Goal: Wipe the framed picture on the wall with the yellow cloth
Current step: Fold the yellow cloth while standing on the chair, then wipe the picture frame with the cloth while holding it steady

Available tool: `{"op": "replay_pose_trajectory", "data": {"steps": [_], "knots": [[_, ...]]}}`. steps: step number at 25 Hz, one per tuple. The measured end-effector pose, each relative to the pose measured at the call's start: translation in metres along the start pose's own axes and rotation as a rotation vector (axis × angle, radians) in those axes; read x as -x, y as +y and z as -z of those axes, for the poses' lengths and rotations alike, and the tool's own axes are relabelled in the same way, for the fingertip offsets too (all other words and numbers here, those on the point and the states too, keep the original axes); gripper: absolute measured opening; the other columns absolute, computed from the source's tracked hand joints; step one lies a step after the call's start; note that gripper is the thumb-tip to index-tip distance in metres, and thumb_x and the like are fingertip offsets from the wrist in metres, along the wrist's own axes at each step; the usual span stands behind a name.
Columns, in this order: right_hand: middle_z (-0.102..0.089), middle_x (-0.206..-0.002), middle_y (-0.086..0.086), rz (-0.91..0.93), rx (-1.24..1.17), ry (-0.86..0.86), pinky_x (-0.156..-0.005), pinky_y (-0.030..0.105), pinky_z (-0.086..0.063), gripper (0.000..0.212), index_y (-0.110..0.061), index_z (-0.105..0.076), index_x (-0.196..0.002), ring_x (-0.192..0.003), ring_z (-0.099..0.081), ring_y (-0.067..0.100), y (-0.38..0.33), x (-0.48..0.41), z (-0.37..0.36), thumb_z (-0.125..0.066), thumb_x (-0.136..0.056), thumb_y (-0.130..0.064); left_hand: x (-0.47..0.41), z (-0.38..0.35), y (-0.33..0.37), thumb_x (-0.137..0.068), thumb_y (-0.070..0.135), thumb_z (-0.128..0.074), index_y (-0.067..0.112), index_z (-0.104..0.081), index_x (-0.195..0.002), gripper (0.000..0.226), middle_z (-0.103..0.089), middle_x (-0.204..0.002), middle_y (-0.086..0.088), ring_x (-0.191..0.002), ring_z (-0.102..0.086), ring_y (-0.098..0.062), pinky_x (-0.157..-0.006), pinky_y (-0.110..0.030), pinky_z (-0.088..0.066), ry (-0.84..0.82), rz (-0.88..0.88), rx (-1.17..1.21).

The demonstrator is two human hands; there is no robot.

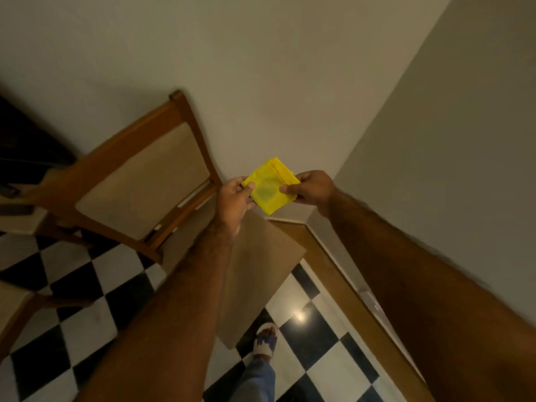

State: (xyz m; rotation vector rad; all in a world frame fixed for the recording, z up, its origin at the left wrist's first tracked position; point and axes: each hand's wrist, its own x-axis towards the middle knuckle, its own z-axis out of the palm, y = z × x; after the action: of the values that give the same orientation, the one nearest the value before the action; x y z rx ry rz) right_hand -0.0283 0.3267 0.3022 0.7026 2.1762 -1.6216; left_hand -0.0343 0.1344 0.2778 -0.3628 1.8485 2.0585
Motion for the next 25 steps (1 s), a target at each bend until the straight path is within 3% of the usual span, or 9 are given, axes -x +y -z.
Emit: {"op": "replay_pose_trajectory", "data": {"steps": [3,6,9,12,14,16,18,25], "knots": [[-0.063,-0.085,0.017,0.087,-0.026,0.068,-0.062,0.024,-0.06,0.02,-0.004,-0.07,-0.087,-0.07,-0.063,0.023,-0.037,0.049,0.057,-0.085,-0.077,-0.012,0.029,-0.044,0.052,-0.102,0.003,-0.05,-0.002,-0.055,-0.124,0.024,-0.064,-0.111,-0.018,-0.084,-0.067,-0.018,-0.077,-0.034,-0.058,-0.069,-0.125,-0.008],[-0.062,-0.081,0.015,0.169,-0.023,0.141,-0.058,0.02,-0.058,0.018,-0.009,-0.067,-0.075,-0.065,-0.061,0.018,-0.075,0.102,0.111,-0.084,-0.079,-0.012,0.061,-0.087,0.106,-0.101,0.003,-0.052,0.004,-0.057,-0.118,0.018,-0.064,-0.111,-0.018,-0.088,-0.067,-0.021,-0.083,-0.04,-0.058,-0.139,-0.242,0.004],[-0.063,-0.088,0.016,0.259,-0.056,0.211,-0.071,0.028,-0.061,0.016,-0.006,-0.068,-0.083,-0.075,-0.064,0.023,-0.108,0.149,0.155,-0.083,-0.08,-0.009,0.087,-0.129,0.154,-0.101,0.006,-0.053,0.009,-0.057,-0.116,0.016,-0.064,-0.112,-0.015,-0.1,-0.065,-0.026,-0.085,-0.044,-0.058,-0.184,-0.333,0.03],[-0.064,-0.097,0.019,0.337,-0.096,0.284,-0.089,0.041,-0.061,0.029,0.005,-0.069,-0.105,-0.089,-0.066,0.027,-0.139,0.202,0.202,-0.081,-0.08,-0.006,0.118,-0.173,0.203,-0.1,0.011,-0.056,0.014,-0.057,-0.114,0.014,-0.065,-0.112,-0.01,-0.101,-0.066,-0.026,-0.071,-0.035,-0.059,-0.211,-0.444,0.03],[-0.066,-0.099,0.019,0.389,-0.117,0.355,-0.083,0.036,-0.063,0.038,0.009,-0.068,-0.114,-0.091,-0.068,0.027,-0.156,0.236,0.233,-0.081,-0.08,-0.005,0.138,-0.204,0.233,-0.097,0.013,-0.061,0.014,-0.059,-0.112,0.015,-0.068,-0.111,-0.011,-0.099,-0.068,-0.027,-0.067,-0.034,-0.06,-0.218,-0.54,0.014],[-0.067,-0.098,0.018,0.432,-0.147,0.41,-0.074,0.028,-0.064,0.039,0.008,-0.068,-0.115,-0.089,-0.069,0.026,-0.172,0.267,0.259,-0.081,-0.081,-0.005,0.158,-0.231,0.26,-0.092,0.016,-0.069,0.012,-0.063,-0.112,0.021,-0.07,-0.114,-0.017,-0.104,-0.071,-0.032,-0.071,-0.043,-0.064,-0.193,-0.626,-0.009],[-0.068,-0.099,0.018,0.474,-0.159,0.475,-0.075,0.027,-0.064,0.037,0.005,-0.07,-0.114,-0.089,-0.069,0.025,-0.188,0.302,0.288,-0.081,-0.08,-0.006,0.183,-0.259,0.291,-0.086,0.02,-0.076,0.01,-0.066,-0.112,0.03,-0.071,-0.115,-0.018,-0.107,-0.071,-0.032,-0.076,-0.052,-0.064,-0.199,-0.699,-0.007],[-0.071,-0.115,0.025,0.65,-0.199,0.668,-0.071,0.024,-0.063,0.041,0.006,-0.068,-0.12,-0.092,-0.07,0.025,-0.243,0.414,0.369,-0.079,-0.082,-0.005,0.276,-0.348,0.387,-0.07,0.04,-0.086,0.023,-0.071,-0.095,0.034,-0.071,-0.083,0.006,-0.075,-0.066,-0.014,-0.074,-0.035,-0.061,-0.186,-1.043,-0.034]]}}
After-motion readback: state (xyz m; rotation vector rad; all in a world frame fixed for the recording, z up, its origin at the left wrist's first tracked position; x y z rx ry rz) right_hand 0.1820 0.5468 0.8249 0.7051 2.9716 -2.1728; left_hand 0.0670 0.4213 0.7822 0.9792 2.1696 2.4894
